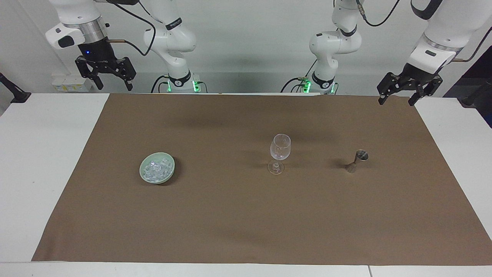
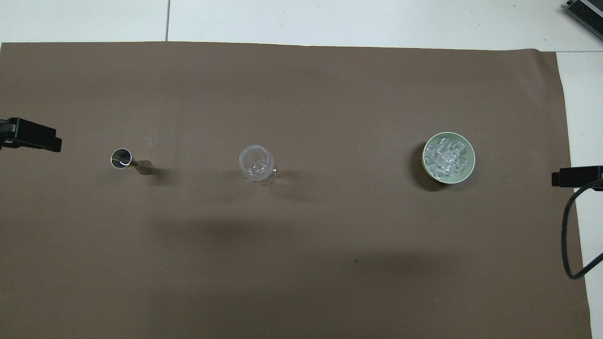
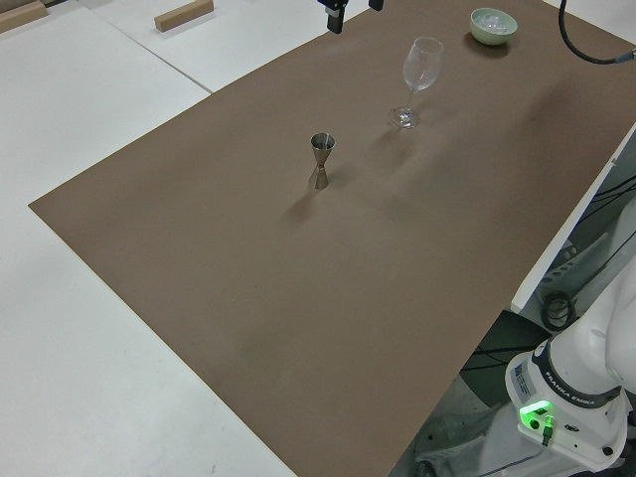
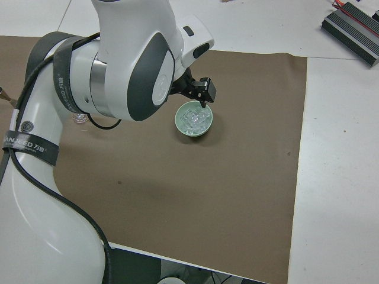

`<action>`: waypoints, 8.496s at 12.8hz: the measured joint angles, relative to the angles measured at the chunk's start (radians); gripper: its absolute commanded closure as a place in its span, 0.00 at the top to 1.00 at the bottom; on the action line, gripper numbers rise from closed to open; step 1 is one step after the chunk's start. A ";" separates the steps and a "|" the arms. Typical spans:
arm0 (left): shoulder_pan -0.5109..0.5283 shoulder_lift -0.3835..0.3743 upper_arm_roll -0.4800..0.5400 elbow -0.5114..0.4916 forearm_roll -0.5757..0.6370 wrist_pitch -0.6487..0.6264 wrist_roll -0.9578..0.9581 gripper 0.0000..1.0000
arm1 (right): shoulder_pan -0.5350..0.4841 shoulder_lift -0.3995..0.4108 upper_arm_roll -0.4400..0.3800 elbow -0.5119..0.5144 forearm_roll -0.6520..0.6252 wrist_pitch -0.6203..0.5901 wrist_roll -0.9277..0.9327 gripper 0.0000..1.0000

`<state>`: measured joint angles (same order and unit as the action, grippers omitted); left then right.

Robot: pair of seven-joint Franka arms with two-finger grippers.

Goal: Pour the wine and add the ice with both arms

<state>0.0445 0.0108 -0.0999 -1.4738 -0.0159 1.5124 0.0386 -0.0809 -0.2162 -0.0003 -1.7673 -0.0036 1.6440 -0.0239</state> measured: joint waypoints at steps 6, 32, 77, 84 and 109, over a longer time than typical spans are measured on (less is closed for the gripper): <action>0.001 0.000 0.000 0.000 0.000 0.000 0.000 1.00 | 0.000 0.000 0.003 0.000 0.000 0.000 0.000 1.00; 0.314 0.153 0.009 -0.207 -0.374 0.083 1.300 1.00 | 0.000 0.000 0.003 0.000 0.000 0.000 0.000 1.00; 0.539 0.710 -0.129 -0.262 -1.083 -0.054 2.283 0.60 | 0.000 0.000 0.003 0.000 0.000 0.000 0.000 1.00; 0.541 0.711 -0.128 -0.262 -1.083 -0.060 2.289 0.48 | 0.000 0.000 0.003 0.000 0.000 0.000 0.000 1.00; 0.539 0.656 -0.236 -0.260 -1.129 -0.097 2.302 0.03 | 0.000 0.000 0.003 0.000 0.000 0.000 0.000 1.00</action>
<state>0.5835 0.6663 -0.3363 -1.7336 -1.1446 1.4151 2.3404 -0.0811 -0.2162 0.0024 -1.7672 -0.0036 1.6440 -0.0236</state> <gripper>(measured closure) 0.753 0.000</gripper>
